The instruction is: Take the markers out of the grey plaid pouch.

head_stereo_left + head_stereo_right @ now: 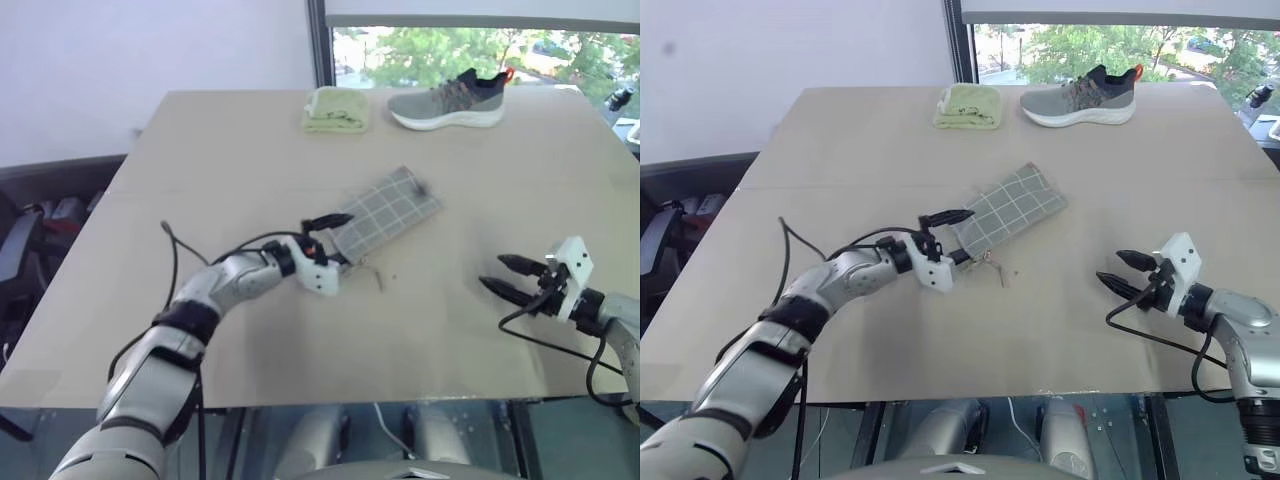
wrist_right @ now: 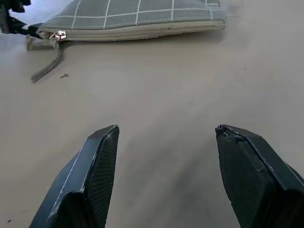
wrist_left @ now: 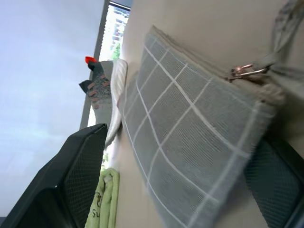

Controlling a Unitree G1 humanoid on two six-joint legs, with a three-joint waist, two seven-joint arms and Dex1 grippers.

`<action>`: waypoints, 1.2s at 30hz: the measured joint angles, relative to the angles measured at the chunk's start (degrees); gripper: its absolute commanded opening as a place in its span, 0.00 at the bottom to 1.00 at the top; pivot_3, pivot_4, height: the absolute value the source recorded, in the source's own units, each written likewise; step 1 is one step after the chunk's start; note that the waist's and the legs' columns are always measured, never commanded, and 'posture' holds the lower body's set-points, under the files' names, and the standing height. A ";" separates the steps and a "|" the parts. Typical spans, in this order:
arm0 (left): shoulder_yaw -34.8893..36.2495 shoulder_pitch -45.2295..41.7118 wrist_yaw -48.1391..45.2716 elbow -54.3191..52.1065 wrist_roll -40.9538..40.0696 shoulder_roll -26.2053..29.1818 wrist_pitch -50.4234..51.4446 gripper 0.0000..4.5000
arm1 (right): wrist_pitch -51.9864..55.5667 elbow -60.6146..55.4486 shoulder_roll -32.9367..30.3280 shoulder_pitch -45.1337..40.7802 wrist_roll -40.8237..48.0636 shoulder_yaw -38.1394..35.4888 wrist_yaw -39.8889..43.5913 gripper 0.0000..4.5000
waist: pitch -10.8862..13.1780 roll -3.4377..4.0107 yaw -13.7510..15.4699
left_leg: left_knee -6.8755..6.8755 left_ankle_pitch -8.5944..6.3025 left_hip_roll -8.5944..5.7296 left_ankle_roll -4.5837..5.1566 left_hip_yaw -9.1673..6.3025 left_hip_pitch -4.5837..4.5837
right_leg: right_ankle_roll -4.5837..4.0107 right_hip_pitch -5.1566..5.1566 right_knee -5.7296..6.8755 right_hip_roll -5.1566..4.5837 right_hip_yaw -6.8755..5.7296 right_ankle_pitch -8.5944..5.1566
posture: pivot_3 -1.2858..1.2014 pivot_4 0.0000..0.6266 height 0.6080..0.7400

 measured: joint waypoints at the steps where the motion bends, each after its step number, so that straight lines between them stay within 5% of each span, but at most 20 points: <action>1: -0.53 -0.53 0.85 1.47 0.43 -0.59 -0.30 0.69 | 0.00 -0.21 -0.01 0.17 0.07 -0.03 -0.06 0.73 | 0.00 0.00 -0.02 | 0.00 0.00 0.00 0.00 0.01 -0.01 | 0.00 -0.01 0.00 0.01 0.00 0.00 | 0.52 0.24 1.00; 7: -1.74 -3.43 4.89 5.34 1.16 -1.57 -1.84 0.05 | 0.14 -1.84 0.51 0.76 0.33 -0.10 -1.16 0.73 | -0.01 -0.03 0.20 | 0.01 0.01 -0.01 -0.01 -0.01 0.01 | 0.01 0.01 0.01 -0.01 -0.02 0.00 | 0.52 0.24 1.00; 19: -1.63 0.84 2.56 -2.82 -1.02 -3.12 -0.60 0.04 | 9.44 -6.13 9.78 -5.62 5.20 8.99 -2.81 0.73 | -0.04 -0.06 -0.06 | 0.07 0.01 -0.02 0.00 0.04 -0.12 | 0.01 -0.13 0.01 -0.02 -0.01 0.01 | 0.52 0.24 1.00; 30: -1.13 4.89 -2.00 -10.61 -3.14 -4.12 3.32 0.04 | 10.22 -2.01 12.68 -13.27 -1.55 20.82 -2.15 0.73 | -0.04 -0.07 -0.50 | 0.06 0.01 -0.02 0.00 0.05 -0.13 | 0.01 -0.23 0.05 0.00 -0.04 0.01 | 0.52 0.24 1.00; 33: -1.13 5.46 -3.01 -11.75 -3.69 -4.13 4.01 0.04 | 10.21 -0.64 12.81 -14.07 -2.75 21.49 -2.07 0.55 | -0.04 -0.07 -0.78 | 0.06 0.01 -0.02 0.00 0.05 -0.12 | 0.01 -0.23 0.05 -0.01 -0.04 0.01 | 0.52 0.24 1.00; 36: -1.13 5.85 -3.49 -12.55 -4.00 -4.13 4.51 0.04 | 10.12 0.23 12.76 -14.88 -2.99 21.34 -2.03 0.25 | -0.05 -0.07 -1.21 | 0.06 0.01 -0.02 0.00 0.04 -0.12 | 0.01 -0.23 0.05 -0.01 -0.04 0.01 | 0.52 0.24 1.00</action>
